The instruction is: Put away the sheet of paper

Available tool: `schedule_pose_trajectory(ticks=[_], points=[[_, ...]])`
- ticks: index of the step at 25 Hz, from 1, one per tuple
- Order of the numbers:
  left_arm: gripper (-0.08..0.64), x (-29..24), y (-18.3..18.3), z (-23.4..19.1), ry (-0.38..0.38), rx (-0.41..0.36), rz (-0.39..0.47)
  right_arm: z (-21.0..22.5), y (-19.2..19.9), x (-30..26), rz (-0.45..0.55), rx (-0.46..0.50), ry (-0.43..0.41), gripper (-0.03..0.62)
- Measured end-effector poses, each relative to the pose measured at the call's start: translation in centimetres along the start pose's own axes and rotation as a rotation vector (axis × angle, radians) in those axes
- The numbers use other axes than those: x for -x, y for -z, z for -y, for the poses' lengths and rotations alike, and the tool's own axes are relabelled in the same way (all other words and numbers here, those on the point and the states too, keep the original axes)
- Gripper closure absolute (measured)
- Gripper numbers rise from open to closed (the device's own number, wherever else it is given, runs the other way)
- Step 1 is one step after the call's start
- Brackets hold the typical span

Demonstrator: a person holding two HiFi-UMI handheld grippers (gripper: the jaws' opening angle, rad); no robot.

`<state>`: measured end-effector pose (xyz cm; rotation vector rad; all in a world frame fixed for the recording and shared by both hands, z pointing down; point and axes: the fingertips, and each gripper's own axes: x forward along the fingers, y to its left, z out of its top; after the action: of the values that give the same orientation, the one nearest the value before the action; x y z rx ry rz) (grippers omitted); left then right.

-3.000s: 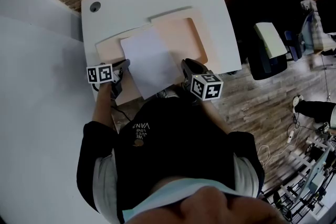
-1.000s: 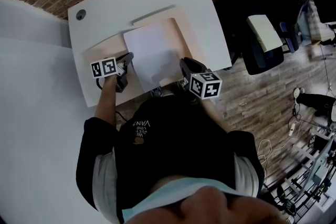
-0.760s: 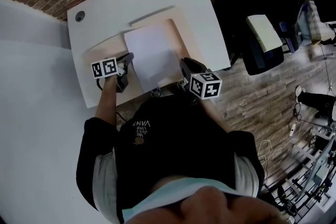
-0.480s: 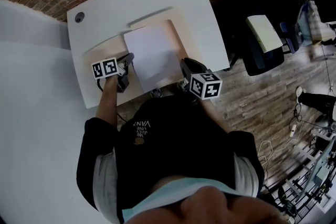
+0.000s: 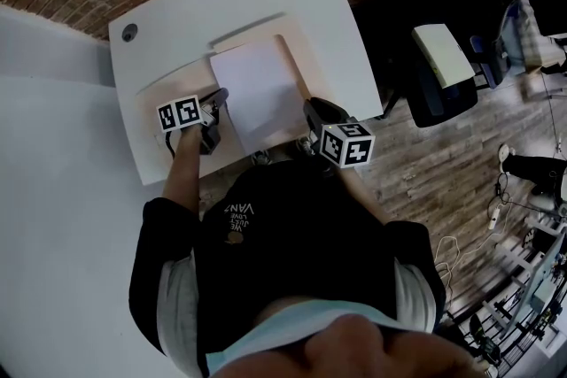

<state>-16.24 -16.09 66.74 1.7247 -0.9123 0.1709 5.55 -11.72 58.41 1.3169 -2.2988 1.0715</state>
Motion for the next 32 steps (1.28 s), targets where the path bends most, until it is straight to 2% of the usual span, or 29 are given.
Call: schedule_pose_trajectory(ticks=[32], points=[[0.558, -3.3, -0.2, 1.4, 0.009, 0.068, 0.008, 1.8, -1.5, -0.3, -0.004, -0.006, -0.003, 0.535]])
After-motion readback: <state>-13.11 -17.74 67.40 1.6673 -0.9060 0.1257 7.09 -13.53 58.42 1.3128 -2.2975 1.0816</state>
